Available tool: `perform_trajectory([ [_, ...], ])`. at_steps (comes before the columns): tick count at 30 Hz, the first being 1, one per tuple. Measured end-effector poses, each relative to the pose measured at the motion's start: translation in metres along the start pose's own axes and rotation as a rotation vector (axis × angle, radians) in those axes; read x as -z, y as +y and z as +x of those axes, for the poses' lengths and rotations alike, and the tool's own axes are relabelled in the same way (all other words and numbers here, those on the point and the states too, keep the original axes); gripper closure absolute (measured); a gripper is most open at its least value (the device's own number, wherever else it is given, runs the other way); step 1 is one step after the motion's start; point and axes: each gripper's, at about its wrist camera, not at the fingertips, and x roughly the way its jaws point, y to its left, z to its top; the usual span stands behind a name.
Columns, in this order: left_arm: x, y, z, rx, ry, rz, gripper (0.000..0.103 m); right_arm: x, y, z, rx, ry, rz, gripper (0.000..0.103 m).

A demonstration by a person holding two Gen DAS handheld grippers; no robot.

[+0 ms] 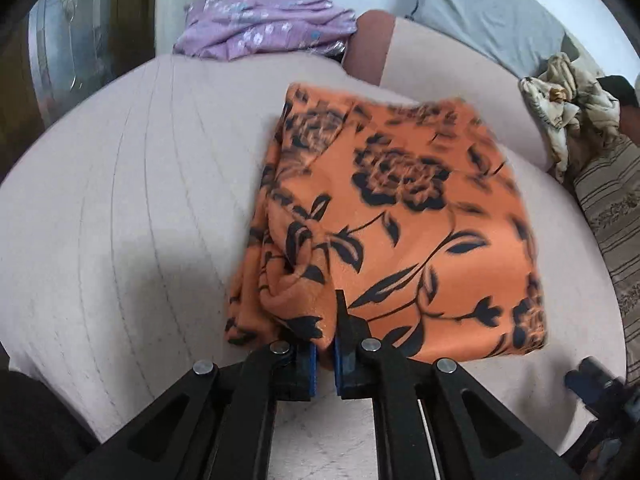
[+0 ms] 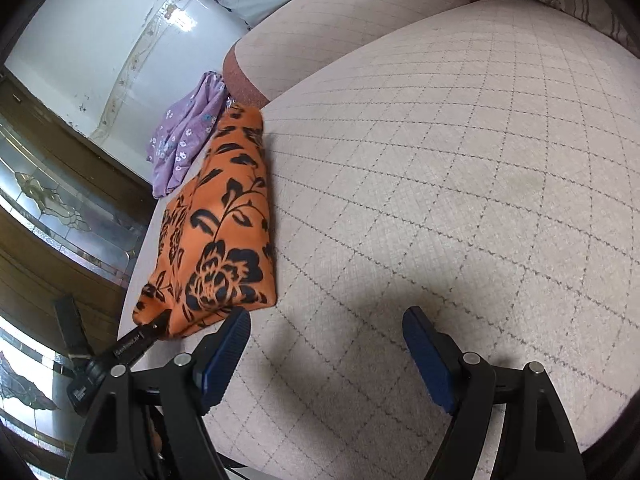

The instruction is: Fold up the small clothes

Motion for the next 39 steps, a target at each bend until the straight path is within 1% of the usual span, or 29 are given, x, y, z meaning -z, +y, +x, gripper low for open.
perform_trajectory([
  [1, -0.008, 0.000, -0.005, 0.014, -0.017, -0.004, 0.096, 0.000, 0.000, 0.000, 0.000, 0.001, -0.003, 0.022],
  [3, -0.017, 0.005, -0.015, 0.019, -0.054, -0.003, 0.097, -0.001, 0.001, 0.001, -0.001, 0.003, -0.011, 0.022],
  [4, -0.017, 0.009, -0.017, 0.013, -0.068, 0.001, 0.097, -0.001, 0.002, 0.001, -0.005, 0.005, -0.016, 0.022],
  [5, -0.013, 0.015, -0.016, 0.002, -0.064, 0.001, 0.096, -0.001, 0.003, 0.000, -0.006, 0.005, -0.023, 0.022],
  [6, -0.008, 0.022, -0.003, -0.010, -0.019, -0.016, 0.096, -0.001, 0.003, 0.000, -0.005, 0.004, -0.027, 0.022],
  [7, 0.000, 0.031, 0.014, -0.006, 0.055, -0.048, 0.096, -0.001, 0.003, 0.001, -0.005, 0.004, -0.025, 0.022],
  [8, 0.005, 0.037, 0.015, 0.004, 0.054, -0.057, 0.095, -0.001, 0.002, 0.002, -0.007, 0.006, -0.017, 0.022],
  [10, -0.002, 0.031, 0.007, -0.011, 0.039, -0.021, 0.096, -0.003, 0.002, 0.003, -0.009, 0.010, -0.012, 0.022],
  [13, -0.004, 0.035, 0.009, -0.001, 0.065, -0.027, 0.096, -0.006, 0.004, 0.003, -0.019, 0.021, -0.011, 0.022],
  [15, -0.001, 0.038, 0.008, 0.004, 0.062, -0.017, 0.095, -0.013, 0.011, 0.001, -0.044, 0.017, -0.010, 0.022],
  [18, -0.006, 0.040, 0.012, -0.002, 0.063, -0.005, 0.095, -0.035, 0.037, -0.005, -0.138, -0.018, -0.031, 0.022],
  [20, -0.007, 0.042, 0.012, 0.002, 0.064, -0.005, 0.095, -0.058, 0.065, -0.003, -0.228, -0.024, -0.073, 0.020],
  [22, -0.008, 0.043, 0.014, -0.003, 0.064, 0.002, 0.094, -0.076, 0.087, 0.009, -0.339, 0.002, -0.082, 0.017],
  [23, -0.004, 0.039, 0.012, -0.005, 0.065, 0.005, 0.094, -0.084, 0.096, 0.021, -0.395, 0.027, -0.078, 0.013],
  [24, -0.003, 0.036, 0.010, -0.007, 0.066, 0.008, 0.094, -0.089, 0.100, 0.035, -0.432, 0.057, -0.066, 0.012],
  [25, -0.002, 0.031, 0.007, -0.011, 0.072, 0.015, 0.093, -0.094, 0.100, 0.060, -0.457, 0.110, -0.030, 0.012],
  [26, -0.005, 0.030, 0.006, -0.014, 0.082, 0.022, 0.093, -0.095, 0.094, 0.090, -0.439, 0.187, 0.028, 0.011],
  [27, -0.008, 0.029, 0.001, -0.008, 0.090, 0.020, 0.091, -0.091, 0.083, 0.123, -0.384, 0.283, 0.091, 0.011],
  [28, -0.012, 0.030, -0.006, -0.007, 0.091, 0.011, 0.090, -0.086, 0.075, 0.140, -0.367, 0.321, 0.134, 0.011],
  [29, -0.018, 0.030, -0.017, -0.002, 0.070, 0.007, 0.088, -0.084, 0.069, 0.143, -0.397, 0.297, 0.158, 0.011],
  [30, -0.025, 0.027, -0.033, 0.011, 0.019, 0.013, 0.086, -0.084, 0.071, 0.139, -0.418, 0.271, 0.149, 0.011],
  [31, -0.033, 0.020, -0.046, 0.015, -0.037, 0.035, 0.084, -0.084, 0.075, 0.136, -0.406, 0.275, 0.108, 0.011],
  [32, -0.040, 0.012, -0.052, 0.027, -0.066, 0.058, 0.081, -0.083, 0.078, 0.136, -0.399, 0.278, 0.078, 0.011],
  [34, -0.060, -0.009, -0.053, 0.094, -0.102, 0.110, 0.073, -0.083, 0.080, 0.139, -0.398, 0.282, 0.058, 0.011],
  [35, -0.066, -0.016, -0.047, 0.100, -0.105, 0.121, 0.067, -0.083, 0.079, 0.139, -0.403, 0.284, 0.068, 0.011],
  [36, -0.075, -0.023, -0.034, 0.088, -0.082, 0.130, 0.067, -0.083, 0.079, 0.139, -0.408, 0.288, 0.078, 0.011],
  [37, -0.080, -0.024, -0.023, 0.078, -0.047, 0.117, 0.067, -0.083, 0.080, 0.140, -0.413, 0.295, 0.079, 0.011],
  [38, -0.086, -0.020, -0.016, 0.075, -0.010, 0.062, 0.067, -0.083, 0.080, 0.140, -0.419, 0.303, 0.072, 0.011],
  [39, -0.087, -0.014, -0.020, 0.096, -0.026, 0.021, 0.067, -0.084, 0.079, 0.141, -0.422, 0.311, 0.063, 0.011],
])
